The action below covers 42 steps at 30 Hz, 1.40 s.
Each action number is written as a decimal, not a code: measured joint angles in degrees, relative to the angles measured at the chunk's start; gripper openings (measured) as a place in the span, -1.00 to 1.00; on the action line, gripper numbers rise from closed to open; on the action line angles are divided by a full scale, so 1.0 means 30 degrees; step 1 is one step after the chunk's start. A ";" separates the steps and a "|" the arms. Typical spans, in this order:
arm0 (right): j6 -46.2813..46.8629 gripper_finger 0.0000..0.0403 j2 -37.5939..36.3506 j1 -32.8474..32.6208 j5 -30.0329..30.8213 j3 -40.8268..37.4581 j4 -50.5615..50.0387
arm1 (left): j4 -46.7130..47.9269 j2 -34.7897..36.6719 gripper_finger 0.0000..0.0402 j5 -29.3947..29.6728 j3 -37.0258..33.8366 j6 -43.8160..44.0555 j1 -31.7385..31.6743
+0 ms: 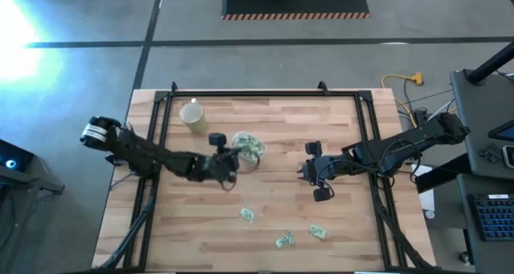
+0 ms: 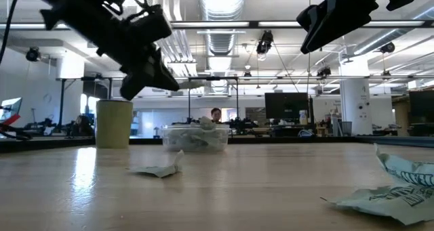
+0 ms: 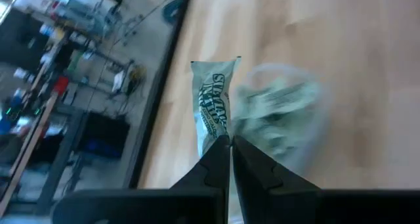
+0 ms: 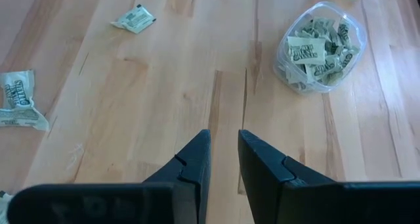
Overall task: Pick and place Stevia / Truvia into bins
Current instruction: Put the stevia packet into the transparent container
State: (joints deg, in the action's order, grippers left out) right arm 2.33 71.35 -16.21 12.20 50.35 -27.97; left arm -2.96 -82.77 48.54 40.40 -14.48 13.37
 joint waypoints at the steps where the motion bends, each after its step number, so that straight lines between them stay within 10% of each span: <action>1: 0.0000 -0.66 0.0000 0.0000 0.0002 -0.0002 0.0007 | 0.0033 0.0169 -1.00 -0.0126 -0.0007 -0.0020 -0.0513; 11: 0.0000 -0.66 0.0000 0.0000 -0.0013 -0.0022 -0.0007 | 0.0674 0.0112 -1.00 -0.5870 -0.0002 -0.0309 -0.4394; 27: -0.0277 -0.66 0.0000 0.0000 -0.0020 -0.0111 -0.0007 | 0.0845 -0.0442 -0.97 -0.5983 -0.0005 -0.0306 -0.4460; 42: -0.0134 -0.66 0.0000 -0.0004 -0.0065 -0.0111 0.0015 | 0.0843 -0.0389 -0.28 -0.5022 -0.0005 -0.0252 -0.4424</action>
State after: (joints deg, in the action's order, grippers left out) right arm 1.93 71.35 -16.22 12.01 50.02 -27.92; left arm -0.44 -83.93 33.47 40.38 -15.24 0.10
